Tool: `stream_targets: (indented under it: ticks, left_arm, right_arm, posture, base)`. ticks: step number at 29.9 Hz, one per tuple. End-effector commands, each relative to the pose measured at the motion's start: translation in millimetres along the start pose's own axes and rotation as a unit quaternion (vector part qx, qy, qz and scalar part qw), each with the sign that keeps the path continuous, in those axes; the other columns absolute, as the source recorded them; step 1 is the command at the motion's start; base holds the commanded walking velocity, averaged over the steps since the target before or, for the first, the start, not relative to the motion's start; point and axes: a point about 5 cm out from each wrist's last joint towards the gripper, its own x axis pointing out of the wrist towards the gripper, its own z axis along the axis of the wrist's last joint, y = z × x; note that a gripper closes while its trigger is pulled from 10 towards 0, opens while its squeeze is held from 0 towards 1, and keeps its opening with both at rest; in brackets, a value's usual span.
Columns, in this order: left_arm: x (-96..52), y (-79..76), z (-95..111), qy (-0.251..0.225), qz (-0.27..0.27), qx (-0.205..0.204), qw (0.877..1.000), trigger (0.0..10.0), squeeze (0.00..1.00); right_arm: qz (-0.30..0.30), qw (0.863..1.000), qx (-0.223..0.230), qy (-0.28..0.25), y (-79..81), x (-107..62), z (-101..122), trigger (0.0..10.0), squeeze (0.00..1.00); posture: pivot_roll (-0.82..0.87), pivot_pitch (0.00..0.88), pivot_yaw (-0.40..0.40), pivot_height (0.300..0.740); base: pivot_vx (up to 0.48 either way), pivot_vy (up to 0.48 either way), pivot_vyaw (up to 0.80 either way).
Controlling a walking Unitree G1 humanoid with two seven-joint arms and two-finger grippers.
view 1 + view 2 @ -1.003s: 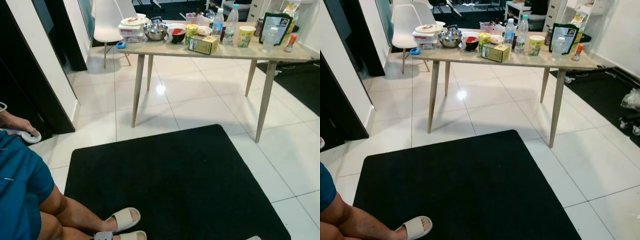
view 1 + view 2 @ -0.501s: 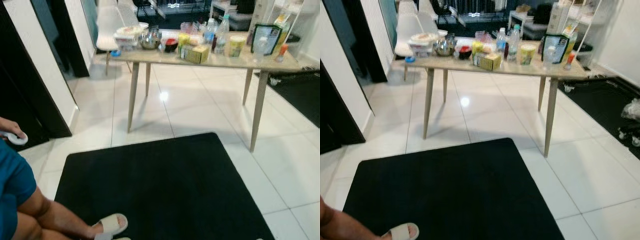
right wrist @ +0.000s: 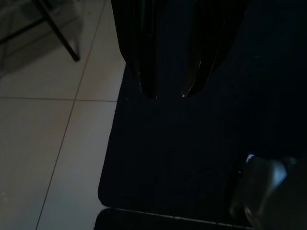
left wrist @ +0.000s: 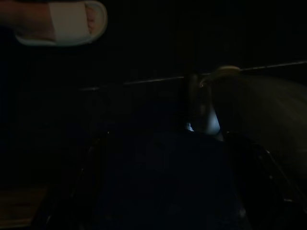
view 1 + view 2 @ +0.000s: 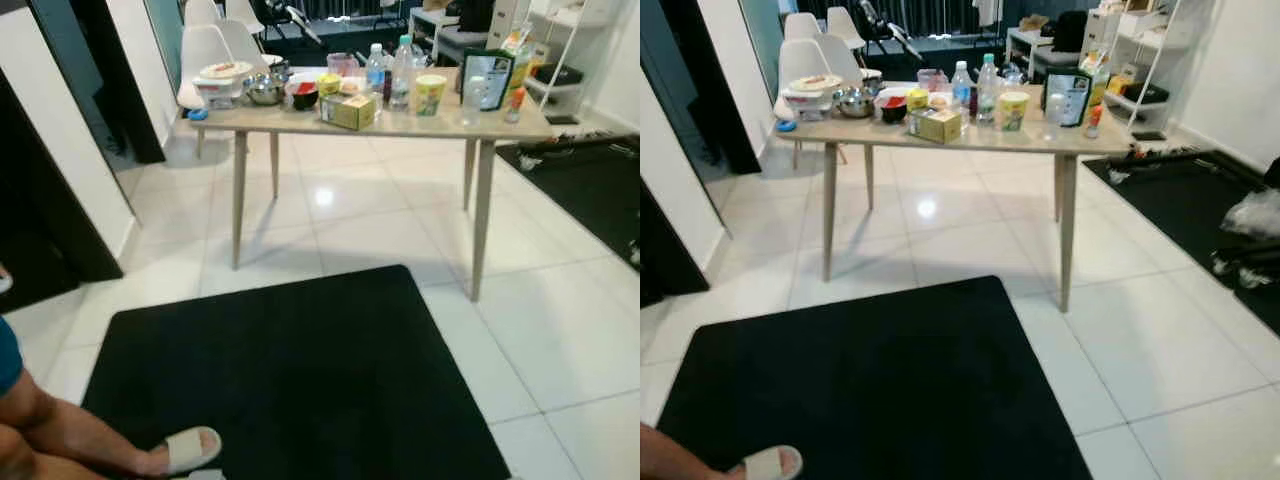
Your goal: Restocking fridge
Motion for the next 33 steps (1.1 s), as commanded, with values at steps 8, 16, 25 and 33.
stream_targets:
  ticks: [8, 16, 25, 33]
  left_arm:
    - [1.3, -8.4, -1.7, 0.005, -0.021, 0.001, 1.0, 10.0, 0.0]
    - [1.7, -11.4, -1.3, 0.003, -0.03, 0.006, 1.0, 10.0, 0.0]
    - [1.6, -11.2, -0.9, 0.001, -0.031, 0.009, 0.999, 10.0, 0.0]
    - [1.7, -9.9, 1.4, -0.002, -0.031, 0.011, 0.999, 10.0, 0.0]
  right_arm:
    - [0.002, 1.0, 0.0, 0.004, 2.5, 0.1, -3.5, 10.0, 0.0]
    - [0.002, 1.0, 0.0, 0.003, 2.9, 0.2, -2.8, 10.0, 0.0]
    - [0.003, 1.0, -0.001, 0.005, 4.1, 0.2, -4.1, 10.0, 0.0]
    - [0.002, 1.0, -0.001, 0.006, 4.9, 0.3, -5.1, 10.0, 0.0]
  posture:
    - [-0.03, 0.0, -0.011, 0.74]
    - [-0.03, 0.0, -0.012, 0.74]
    - [-0.03, 0.0, -0.011, 0.74]
    - [-0.03, 0.0, -0.008, 0.74]
  base:
    - [0.0, 0.0, 0.0]
    - [0.364, 0.0, 0.0]
    - [0.398, 0.0, 0.0]
    - [0.401, 0.0, 0.0]
